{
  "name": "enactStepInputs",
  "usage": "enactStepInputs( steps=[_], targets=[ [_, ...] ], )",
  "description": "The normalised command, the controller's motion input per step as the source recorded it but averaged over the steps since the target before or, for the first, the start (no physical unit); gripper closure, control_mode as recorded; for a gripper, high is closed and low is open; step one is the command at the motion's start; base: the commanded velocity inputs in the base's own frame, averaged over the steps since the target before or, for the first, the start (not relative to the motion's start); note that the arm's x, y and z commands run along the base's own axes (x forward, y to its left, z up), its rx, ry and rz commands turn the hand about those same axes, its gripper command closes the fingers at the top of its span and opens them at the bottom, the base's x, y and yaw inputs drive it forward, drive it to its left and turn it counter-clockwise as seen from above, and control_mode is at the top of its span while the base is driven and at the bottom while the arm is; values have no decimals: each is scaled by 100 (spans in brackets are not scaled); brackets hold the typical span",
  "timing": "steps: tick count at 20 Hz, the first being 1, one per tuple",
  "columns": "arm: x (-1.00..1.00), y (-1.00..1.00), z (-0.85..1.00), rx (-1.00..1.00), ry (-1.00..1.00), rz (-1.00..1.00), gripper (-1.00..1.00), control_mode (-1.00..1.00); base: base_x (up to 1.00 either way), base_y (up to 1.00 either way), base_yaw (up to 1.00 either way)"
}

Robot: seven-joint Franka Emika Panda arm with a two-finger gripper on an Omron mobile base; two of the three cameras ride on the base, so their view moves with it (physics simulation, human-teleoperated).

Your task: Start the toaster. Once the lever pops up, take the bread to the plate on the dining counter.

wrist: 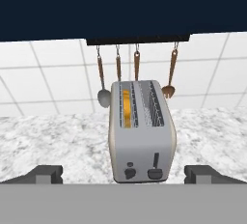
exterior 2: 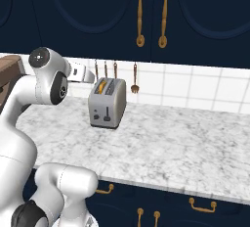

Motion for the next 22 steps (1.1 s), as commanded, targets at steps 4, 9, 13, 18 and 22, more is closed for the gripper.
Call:
enactStepInputs(
  steps=[4,9,13,18,22],
  targets=[
    [0,0,0,0,0,0,-100,-100,0,0,0],
    [0,0,0,0,0,0,-100,-100,0,0,0],
    [0,0,0,0,0,0,-100,-100,0,0,0],
    [0,0,0,0,0,0,-100,-100,0,0,0],
    [0,0,0,0,0,0,-100,-100,0,0,0]
  ],
)
